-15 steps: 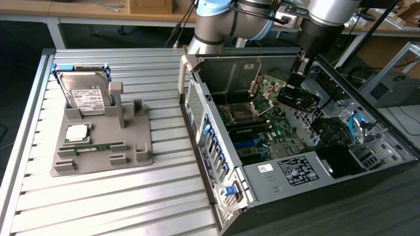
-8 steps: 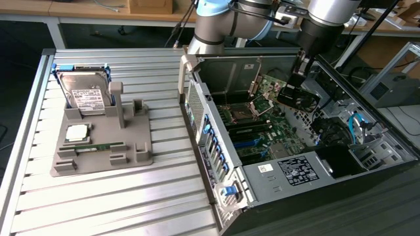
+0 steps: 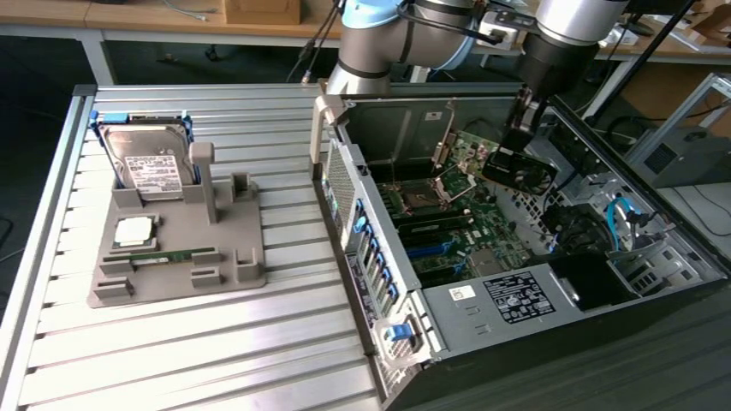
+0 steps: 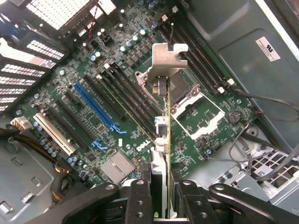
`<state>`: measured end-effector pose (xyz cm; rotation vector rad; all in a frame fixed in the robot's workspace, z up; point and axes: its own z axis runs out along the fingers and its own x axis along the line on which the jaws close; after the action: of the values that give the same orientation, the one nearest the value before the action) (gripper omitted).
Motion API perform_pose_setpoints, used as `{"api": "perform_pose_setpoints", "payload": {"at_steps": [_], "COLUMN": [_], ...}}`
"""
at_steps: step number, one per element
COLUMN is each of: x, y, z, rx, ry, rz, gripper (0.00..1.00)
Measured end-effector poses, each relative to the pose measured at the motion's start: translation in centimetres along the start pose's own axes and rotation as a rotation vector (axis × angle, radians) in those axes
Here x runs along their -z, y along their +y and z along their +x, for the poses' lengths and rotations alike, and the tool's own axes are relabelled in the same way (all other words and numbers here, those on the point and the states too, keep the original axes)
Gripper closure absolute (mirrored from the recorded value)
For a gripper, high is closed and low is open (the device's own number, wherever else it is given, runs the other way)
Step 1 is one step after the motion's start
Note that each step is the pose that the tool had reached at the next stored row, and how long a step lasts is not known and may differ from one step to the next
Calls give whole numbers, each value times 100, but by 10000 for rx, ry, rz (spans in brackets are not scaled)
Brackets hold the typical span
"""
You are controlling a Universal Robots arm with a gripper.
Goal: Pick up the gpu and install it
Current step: 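Insert the gpu into the slot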
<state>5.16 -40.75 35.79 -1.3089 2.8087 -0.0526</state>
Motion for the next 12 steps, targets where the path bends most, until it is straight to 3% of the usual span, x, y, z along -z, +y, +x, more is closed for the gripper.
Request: {"api": "perform_pose_setpoints", "payload": {"at_steps": [12], "x": [-2], "y": [0], "z": [0], "rx": [397], "ry": [-19], "rz": [-9], "gripper": [73]}}
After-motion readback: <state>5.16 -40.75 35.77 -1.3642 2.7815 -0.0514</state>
